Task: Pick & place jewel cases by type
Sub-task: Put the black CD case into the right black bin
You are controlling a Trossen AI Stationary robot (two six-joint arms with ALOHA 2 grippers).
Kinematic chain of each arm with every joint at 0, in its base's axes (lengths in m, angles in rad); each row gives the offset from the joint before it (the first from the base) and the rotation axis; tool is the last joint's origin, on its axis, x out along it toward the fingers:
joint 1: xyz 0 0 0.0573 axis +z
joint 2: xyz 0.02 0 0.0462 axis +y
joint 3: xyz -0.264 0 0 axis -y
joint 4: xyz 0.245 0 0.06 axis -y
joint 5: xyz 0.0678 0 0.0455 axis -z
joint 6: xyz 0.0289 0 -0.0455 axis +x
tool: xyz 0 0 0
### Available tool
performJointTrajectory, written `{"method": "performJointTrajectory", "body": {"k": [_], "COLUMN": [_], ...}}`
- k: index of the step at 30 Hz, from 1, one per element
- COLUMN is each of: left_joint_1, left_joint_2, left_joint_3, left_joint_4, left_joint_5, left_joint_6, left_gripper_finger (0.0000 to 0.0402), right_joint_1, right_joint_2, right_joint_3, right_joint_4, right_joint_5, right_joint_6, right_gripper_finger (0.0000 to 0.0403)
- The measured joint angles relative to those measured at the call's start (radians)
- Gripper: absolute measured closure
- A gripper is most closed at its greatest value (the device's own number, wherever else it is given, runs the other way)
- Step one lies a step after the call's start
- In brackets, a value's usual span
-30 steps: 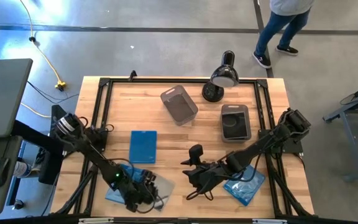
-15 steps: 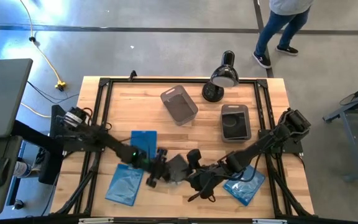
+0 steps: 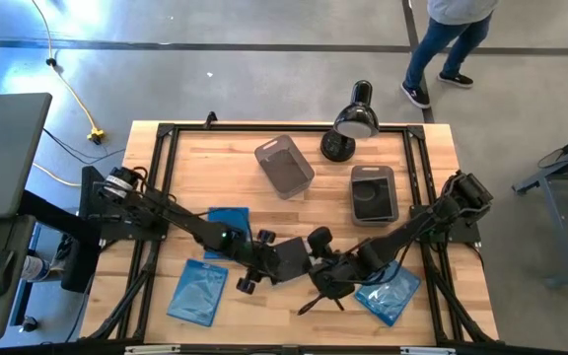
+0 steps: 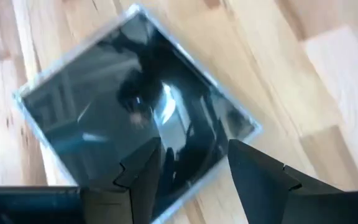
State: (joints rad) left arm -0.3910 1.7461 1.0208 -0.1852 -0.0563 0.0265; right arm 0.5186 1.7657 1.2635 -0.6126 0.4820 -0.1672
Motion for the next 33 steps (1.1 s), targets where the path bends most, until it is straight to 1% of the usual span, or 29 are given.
{"method": "performJointTrajectory", "body": {"k": [3, 5, 9, 13, 17, 22, 24, 29, 33], "left_joint_1": [-0.036, -0.060, -0.092, -0.100, -0.099, -0.100, -0.100, -0.101, -0.100], "left_joint_2": [-0.001, -0.001, 0.007, 0.021, 0.033, 0.079, 0.088, 0.107, 0.109], "left_joint_3": [0.022, 0.021, 0.006, -0.002, -0.002, 0.002, 0.002, 0.002, 0.005], "left_joint_4": [-0.100, -0.134, -0.111, -0.098, -0.086, -0.031, -0.039, -0.034, -0.045], "left_joint_5": [-0.071, -0.115, -0.219, -0.359, -0.367, -0.376, -0.396, -0.466, -0.520], "left_joint_6": [-0.014, -0.032, -0.057, -0.057, -0.057, -0.053, -0.053, -0.052, -0.006], "left_gripper_finger": [0.0216, 0.0216, 0.0216, 0.0216, 0.0216, 0.0216, 0.0216, 0.0216, 0.0216], "right_joint_1": [-0.010, -0.011, -0.010, -0.026, -0.042, -0.064, -0.074, -0.101, -0.129], "right_joint_2": [0.001, 0.002, 0.002, 0.002, 0.002, 0.002, 0.002, 0.002, 0.003], "right_joint_3": [-0.062, -0.120, -0.218, -0.299, -0.369, -0.444, -0.465, -0.499, -0.502], "right_joint_4": [0.014, 0.070, 0.274, 0.385, 0.441, 0.597, 0.640, 0.739, 0.783], "right_joint_5": [-0.026, -0.019, 0.002, -0.069, -0.064, -0.081, -0.090, -0.170, -0.203], "right_joint_6": [-0.074, -0.135, -0.264, -0.378, -0.425, -0.579, -0.624, -0.733, -0.758], "right_gripper_finger": [0.0234, 0.0234, 0.0234, 0.0234, 0.0234, 0.0234, 0.0234, 0.0234, 0.0234]}}
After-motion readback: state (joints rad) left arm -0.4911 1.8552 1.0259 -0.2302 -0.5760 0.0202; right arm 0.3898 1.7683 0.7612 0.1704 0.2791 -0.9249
